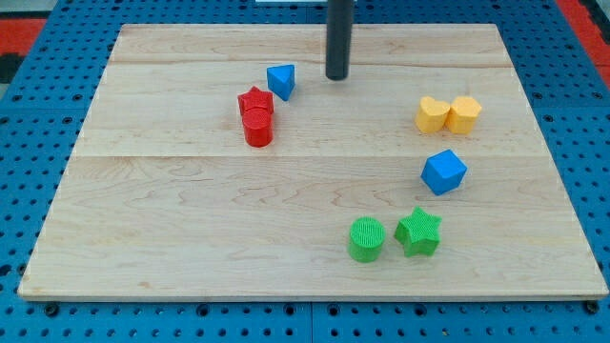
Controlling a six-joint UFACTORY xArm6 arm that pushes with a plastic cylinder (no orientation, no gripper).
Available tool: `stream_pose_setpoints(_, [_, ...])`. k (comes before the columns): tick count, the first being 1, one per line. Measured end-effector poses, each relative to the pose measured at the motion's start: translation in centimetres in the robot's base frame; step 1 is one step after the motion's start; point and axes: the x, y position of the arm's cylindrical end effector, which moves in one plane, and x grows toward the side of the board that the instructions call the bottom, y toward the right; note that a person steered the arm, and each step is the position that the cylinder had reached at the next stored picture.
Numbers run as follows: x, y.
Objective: Put the blue triangle diagonal to red star
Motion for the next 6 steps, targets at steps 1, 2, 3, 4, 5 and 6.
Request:
stream_pose_setpoints(1, [0.1, -8.4])
stream_pose_setpoints(2, [-1.1, -13.7])
stream_pose_setpoints(3, [-2.0, -9.6])
stream_pose_setpoints(4, [-1.8, -9.2])
stream_pose_setpoints(5, [-3.5, -10.4])
stream_pose_setpoints(6, [-3.3, -15.2])
